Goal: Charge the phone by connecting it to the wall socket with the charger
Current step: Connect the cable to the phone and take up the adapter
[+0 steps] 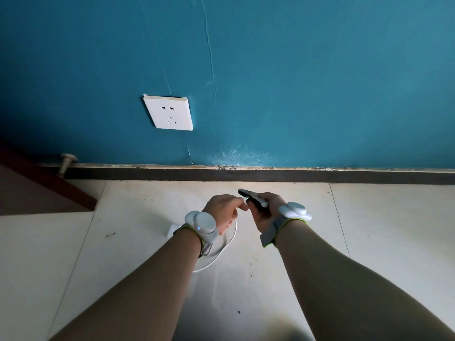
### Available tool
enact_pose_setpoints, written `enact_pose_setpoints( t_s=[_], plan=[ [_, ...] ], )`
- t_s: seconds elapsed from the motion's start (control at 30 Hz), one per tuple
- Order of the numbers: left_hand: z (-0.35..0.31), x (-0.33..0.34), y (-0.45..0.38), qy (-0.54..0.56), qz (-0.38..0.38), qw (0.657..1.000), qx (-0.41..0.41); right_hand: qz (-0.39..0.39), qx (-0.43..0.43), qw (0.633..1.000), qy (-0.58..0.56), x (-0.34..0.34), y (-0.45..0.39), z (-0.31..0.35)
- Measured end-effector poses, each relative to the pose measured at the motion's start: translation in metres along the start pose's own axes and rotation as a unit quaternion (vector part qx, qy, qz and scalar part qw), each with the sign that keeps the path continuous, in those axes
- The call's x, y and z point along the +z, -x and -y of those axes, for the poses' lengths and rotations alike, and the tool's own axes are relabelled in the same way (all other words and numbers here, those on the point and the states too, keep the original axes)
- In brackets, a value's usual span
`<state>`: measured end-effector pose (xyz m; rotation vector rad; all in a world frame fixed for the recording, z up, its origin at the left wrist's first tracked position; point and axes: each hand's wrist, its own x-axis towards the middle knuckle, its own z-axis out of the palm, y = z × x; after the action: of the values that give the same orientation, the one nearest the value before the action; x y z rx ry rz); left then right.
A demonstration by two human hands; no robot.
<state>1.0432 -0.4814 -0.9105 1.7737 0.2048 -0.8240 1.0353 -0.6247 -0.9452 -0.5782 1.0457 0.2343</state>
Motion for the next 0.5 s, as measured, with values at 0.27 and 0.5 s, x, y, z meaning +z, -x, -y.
enact_pose_setpoints(
  t_s=[0.27,0.5],
  plan=[
    [-0.004,0.011,0.005,0.035,-0.033,0.998,0.037,0.011,0.0,1.0,0.007,0.004,0.009,0.003],
    [-0.002,0.01,0.003,0.069,-0.019,0.997,0.031,0.013,-0.004,1.0,-0.001,0.008,0.013,0.005]
  ],
)
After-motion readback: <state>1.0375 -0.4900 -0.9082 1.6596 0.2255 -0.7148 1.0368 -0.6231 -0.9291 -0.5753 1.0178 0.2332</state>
